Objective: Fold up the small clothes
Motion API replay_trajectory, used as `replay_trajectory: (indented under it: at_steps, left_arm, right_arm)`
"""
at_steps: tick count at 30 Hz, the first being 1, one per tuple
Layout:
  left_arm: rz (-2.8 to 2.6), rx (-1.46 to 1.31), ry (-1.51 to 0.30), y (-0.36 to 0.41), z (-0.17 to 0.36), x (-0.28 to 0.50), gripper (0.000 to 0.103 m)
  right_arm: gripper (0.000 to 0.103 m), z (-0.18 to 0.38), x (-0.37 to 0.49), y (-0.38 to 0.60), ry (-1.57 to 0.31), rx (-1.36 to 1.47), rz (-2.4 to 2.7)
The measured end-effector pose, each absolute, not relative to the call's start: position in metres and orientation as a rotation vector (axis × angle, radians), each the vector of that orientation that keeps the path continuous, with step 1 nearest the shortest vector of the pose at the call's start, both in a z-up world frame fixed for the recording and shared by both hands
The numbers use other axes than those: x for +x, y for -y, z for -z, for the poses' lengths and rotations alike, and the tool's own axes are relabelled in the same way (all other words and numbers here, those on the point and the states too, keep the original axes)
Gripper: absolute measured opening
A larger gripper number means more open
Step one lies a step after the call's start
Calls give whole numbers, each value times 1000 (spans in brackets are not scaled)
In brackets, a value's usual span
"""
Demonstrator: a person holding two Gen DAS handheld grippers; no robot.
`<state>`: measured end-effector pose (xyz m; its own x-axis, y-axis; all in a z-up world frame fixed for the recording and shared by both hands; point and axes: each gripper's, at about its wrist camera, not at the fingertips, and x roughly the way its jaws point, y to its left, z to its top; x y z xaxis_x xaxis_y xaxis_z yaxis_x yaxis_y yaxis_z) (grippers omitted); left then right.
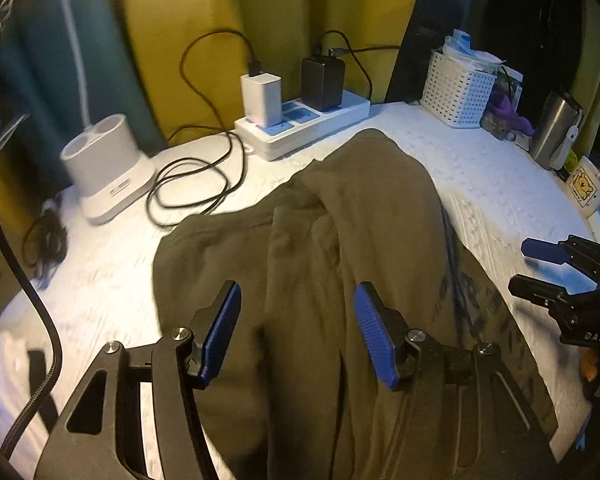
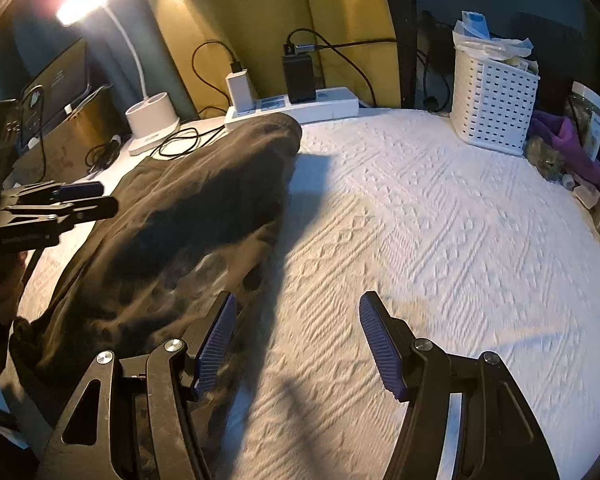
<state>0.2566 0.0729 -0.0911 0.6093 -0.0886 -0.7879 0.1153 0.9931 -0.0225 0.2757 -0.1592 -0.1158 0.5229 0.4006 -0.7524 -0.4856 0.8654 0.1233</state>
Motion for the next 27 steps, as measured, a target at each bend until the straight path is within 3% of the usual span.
replay_trajectory:
  at_steps: [12,13,14,17,27]
  left_arm:
    - [182,16,-985,-67,116,294,59]
    - [188,12,-987,-66,118,296,53]
    - [199,1,-983,-67,119,296,38]
    - [221,-15,-960,-66,114,292,12]
    - [90,-99,-803,-110,68,259,6]
  right_arm:
    - [66,127,303,156,-893,-91,-537]
    - [66,128,304,155,-897,-90,-537]
    - [66,129,305,155,-902,-89,-537]
    - [66,131,306,154,-907,-91,-535]
    - [66,117,304,137,-875,-123,-555]
